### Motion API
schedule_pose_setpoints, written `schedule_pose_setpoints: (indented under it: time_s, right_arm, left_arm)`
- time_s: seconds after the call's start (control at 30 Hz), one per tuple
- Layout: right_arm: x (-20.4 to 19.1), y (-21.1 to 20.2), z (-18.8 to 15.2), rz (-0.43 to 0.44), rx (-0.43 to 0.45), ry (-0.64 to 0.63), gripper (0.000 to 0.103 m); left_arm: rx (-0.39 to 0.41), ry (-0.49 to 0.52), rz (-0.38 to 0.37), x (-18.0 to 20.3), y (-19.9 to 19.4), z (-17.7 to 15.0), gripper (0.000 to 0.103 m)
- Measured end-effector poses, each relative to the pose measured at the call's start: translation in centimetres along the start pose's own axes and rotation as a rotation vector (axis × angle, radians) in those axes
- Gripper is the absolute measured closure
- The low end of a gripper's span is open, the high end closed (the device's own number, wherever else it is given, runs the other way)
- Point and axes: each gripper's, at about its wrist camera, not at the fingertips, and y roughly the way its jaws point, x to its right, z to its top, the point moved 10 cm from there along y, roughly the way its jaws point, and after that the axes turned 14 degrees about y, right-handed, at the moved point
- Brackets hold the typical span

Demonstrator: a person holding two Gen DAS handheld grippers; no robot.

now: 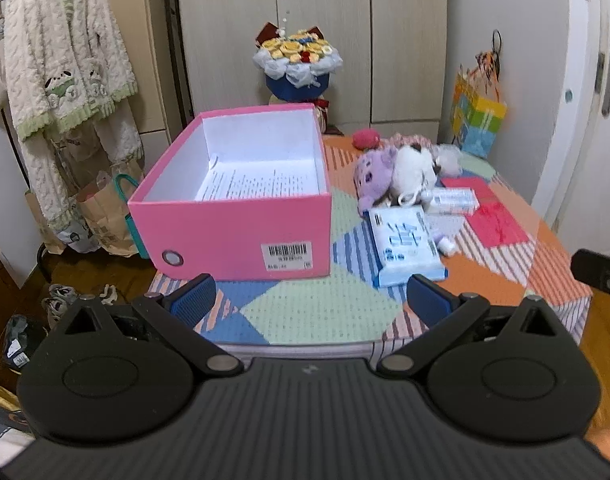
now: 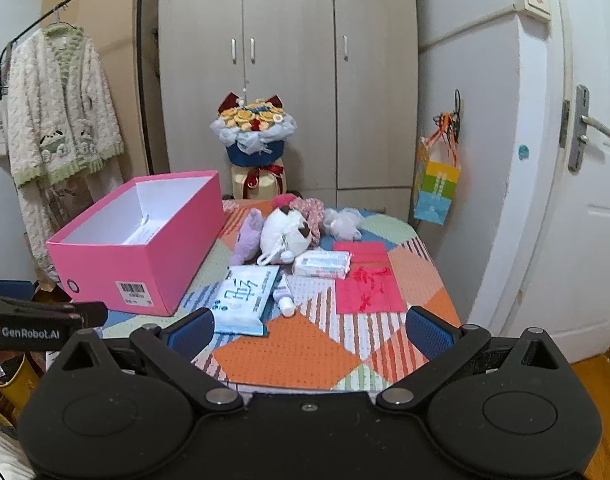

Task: Organize soft objects
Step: 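Grasp the white wet-wipes pack with the left gripper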

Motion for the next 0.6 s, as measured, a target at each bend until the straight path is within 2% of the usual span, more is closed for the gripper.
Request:
schedule_pose_setpoints:
  time_s: [0.23, 0.4, 0.47, 0.6]
  right_arm:
    - [-0.9, 1.1, 0.7, 0.113, 0.066, -0.087, 0.0]
    - [-1.7, 5.0, -0.5, 0.241, 0.016, -0.107, 0.0]
    - [-2.1, 6.5, -1.1, 0.271, -0.009, -0.125, 0.0]
    - [-3.2, 9.4, -3.0, 0.308, -0.056, -0.219, 0.001]
  left_arm:
    - [0.052, -0.016, 0.035, -0.7, 1.6, 1.4, 0.0]
    - [0.063, -0.031, -0.064, 0.7, 5.3, 1.6, 0.0]
    - [0.068, -0.004, -0.104, 1.8, 6.7, 1.7, 0.0]
    - [0.026, 0.023, -0.196, 4.0, 9.9, 1.3, 0.003]
